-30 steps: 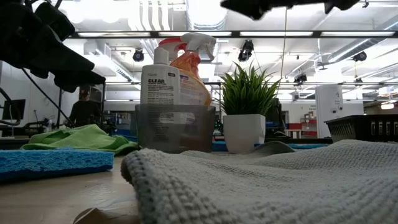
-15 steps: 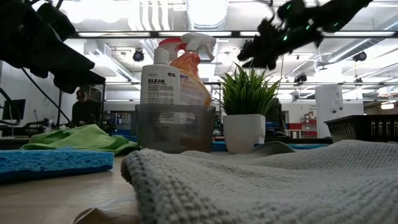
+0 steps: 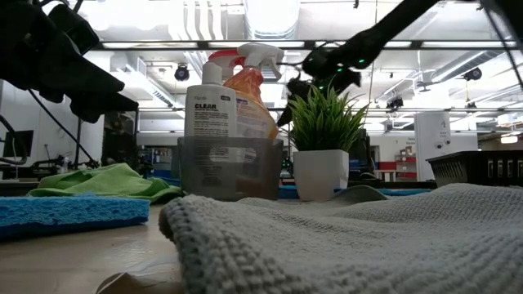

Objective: Pick & Place Kitchen Items
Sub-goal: Put the red towel into the purple bucket

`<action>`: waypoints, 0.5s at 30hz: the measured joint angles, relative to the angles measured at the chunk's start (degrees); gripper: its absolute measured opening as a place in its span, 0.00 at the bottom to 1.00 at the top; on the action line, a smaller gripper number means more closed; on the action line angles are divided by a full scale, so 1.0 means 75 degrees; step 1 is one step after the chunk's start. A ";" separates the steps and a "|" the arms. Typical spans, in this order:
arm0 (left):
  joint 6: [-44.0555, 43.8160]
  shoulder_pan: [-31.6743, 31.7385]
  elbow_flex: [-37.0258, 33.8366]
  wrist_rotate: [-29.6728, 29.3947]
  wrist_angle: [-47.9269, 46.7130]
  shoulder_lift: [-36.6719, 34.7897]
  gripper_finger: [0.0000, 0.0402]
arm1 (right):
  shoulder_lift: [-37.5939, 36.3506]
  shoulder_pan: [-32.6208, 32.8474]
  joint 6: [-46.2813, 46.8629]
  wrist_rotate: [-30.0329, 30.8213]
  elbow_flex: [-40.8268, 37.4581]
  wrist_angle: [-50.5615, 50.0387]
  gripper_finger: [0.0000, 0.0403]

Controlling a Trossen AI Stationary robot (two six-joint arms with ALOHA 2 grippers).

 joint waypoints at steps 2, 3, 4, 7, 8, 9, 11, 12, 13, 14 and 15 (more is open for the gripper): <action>0.0000 0.0000 0.0000 0.0001 -0.0002 0.0000 0.70 | 0.0342 0.0014 0.0022 0.0004 0.0477 -0.0468 0.88; 0.0003 0.0000 0.0000 0.0000 -0.0003 0.0000 0.70 | 0.0497 0.0029 0.0029 0.0010 0.0697 -0.0687 0.88; 0.0003 0.0000 0.0000 0.0000 -0.0003 0.0000 0.70 | 0.0620 0.0037 0.0039 0.0038 0.0876 -0.0859 0.88; 0.0010 0.0000 0.0000 0.0000 -0.0010 0.0000 0.70 | 0.0894 0.0118 0.0074 0.0383 0.1247 -0.1039 0.88; 0.0019 0.0000 0.0000 0.0000 -0.0019 0.0000 0.70 | 0.0955 0.0140 0.0077 0.0530 0.1333 -0.1077 0.88; 0.0020 0.0000 0.0000 0.0000 -0.0030 0.0000 0.70 | 0.1018 0.0164 0.0078 0.0650 0.1407 -0.1162 0.88; 0.0023 -0.0003 0.0000 0.0000 -0.0082 0.0000 0.70 | 0.1154 0.0179 0.0076 0.0759 0.1517 -0.1276 0.88; 0.0023 -0.0003 0.0000 0.0000 -0.0090 0.0000 0.70 | 0.1208 0.0178 0.0072 0.0763 0.1522 -0.1355 0.88; 0.0021 -0.0003 0.0000 0.0000 -0.0105 0.0000 0.70 | 0.1267 0.0192 0.0072 0.0765 0.1519 -0.1422 0.88; 0.0023 -0.0003 0.0000 0.0000 -0.0117 0.0000 0.70 | 0.1324 0.0195 0.0072 0.0767 0.1519 -0.1437 0.88; 0.0023 -0.0004 0.0000 0.0001 -0.0121 0.0000 0.70 | 0.1362 0.0195 0.0068 0.0771 0.1519 -0.1496 0.88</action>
